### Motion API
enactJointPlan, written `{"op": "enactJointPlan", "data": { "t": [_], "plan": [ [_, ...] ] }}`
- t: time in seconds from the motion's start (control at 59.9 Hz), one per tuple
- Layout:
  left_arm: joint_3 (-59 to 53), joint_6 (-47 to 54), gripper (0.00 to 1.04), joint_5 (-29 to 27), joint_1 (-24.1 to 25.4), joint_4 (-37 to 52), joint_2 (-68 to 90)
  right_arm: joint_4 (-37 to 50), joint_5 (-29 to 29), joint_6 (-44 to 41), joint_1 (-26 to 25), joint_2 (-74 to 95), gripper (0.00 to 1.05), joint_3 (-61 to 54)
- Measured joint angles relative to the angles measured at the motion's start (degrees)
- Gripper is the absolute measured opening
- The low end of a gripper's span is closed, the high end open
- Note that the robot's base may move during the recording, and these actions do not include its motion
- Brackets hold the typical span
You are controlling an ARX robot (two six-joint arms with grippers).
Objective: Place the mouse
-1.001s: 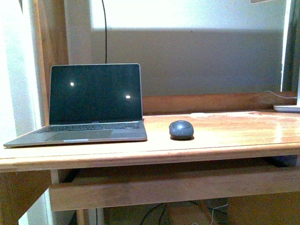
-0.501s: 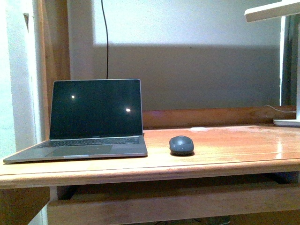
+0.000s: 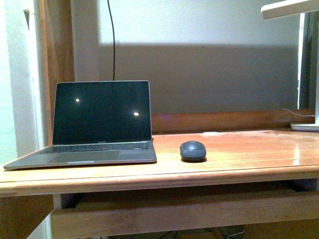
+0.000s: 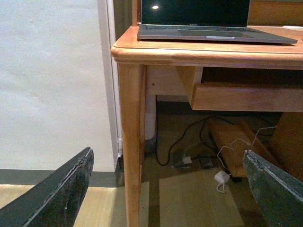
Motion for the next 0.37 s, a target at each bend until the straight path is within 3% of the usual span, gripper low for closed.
{"op": "enactJointPlan", "data": {
  "t": [0.033, 0.367],
  "plan": [
    [0.0, 0.0, 0.97, 0.0, 0.0, 0.0, 0.0, 0.0, 0.0, 0.0, 0.0, 0.0, 0.99, 0.0],
    [0.0, 0.0, 0.97, 0.0, 0.0, 0.0, 0.0, 0.0, 0.0, 0.0, 0.0, 0.0, 0.97, 0.0]
  ]
}}
